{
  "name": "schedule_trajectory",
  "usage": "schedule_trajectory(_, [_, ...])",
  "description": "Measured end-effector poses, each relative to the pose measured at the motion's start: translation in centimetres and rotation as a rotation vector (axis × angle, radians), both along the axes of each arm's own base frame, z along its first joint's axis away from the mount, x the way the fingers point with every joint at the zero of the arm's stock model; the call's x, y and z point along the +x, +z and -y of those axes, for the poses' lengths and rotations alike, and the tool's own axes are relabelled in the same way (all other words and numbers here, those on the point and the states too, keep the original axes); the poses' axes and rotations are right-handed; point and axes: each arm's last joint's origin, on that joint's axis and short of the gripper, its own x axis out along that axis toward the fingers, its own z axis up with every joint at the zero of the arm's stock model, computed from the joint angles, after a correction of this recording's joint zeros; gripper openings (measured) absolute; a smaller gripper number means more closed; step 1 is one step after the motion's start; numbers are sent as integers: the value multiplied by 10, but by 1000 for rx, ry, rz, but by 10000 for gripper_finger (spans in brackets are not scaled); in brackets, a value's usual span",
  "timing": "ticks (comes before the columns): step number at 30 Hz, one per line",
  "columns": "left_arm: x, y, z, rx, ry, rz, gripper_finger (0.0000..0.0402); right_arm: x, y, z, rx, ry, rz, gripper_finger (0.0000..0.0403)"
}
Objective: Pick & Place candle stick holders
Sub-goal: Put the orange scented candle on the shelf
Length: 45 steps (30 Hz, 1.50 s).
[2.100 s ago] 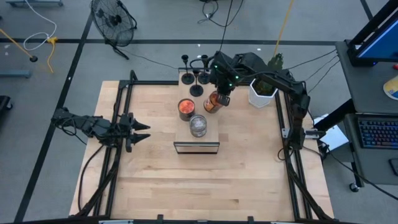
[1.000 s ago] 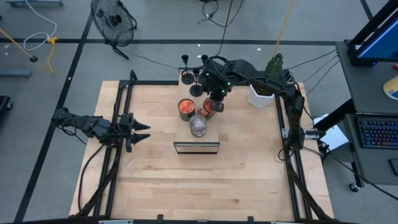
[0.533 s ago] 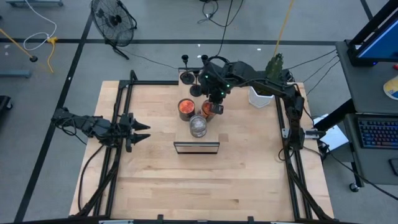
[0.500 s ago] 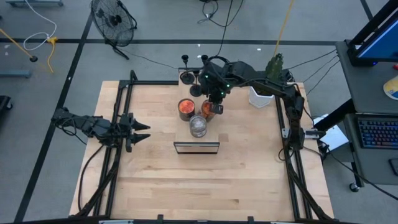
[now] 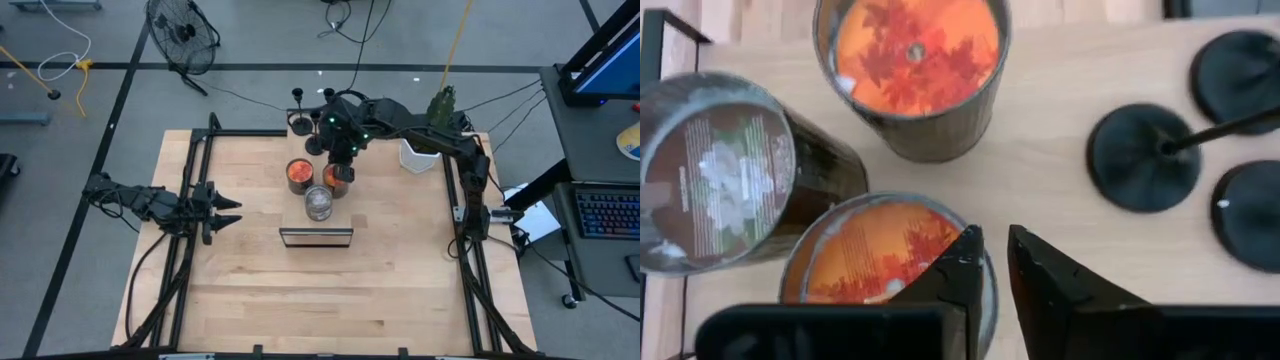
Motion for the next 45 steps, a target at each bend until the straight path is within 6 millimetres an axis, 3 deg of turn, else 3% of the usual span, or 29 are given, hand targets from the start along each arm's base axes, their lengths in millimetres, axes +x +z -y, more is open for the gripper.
schedule_trajectory(5, [0,0,0,-2,0,0,202,-8,15,-1,-58,-17,42,43])
schedule_trajectory(9, [0,0,0,-2,0,0,202,-24,25,-2,-166,-95,-18,31])
schedule_trajectory(14, [0,0,0,-1,0,-3,203,-44,30,-8,-137,-134,-115,3])
schedule_trajectory(19, [0,-2,0,5,0,-19,202,-48,22,-10,-105,-149,-188,1])
schedule_trajectory(25, [-1,-3,0,4,1,-29,202,-44,-11,-9,-55,-177,-297,1])
schedule_trajectory(30, [-1,-3,0,4,0,-28,203,-37,-26,-13,15,-139,-279,0])
schedule_trajectory(45, [-1,-4,0,6,2,-43,202,-28,-27,-21,93,-96,-200,0])
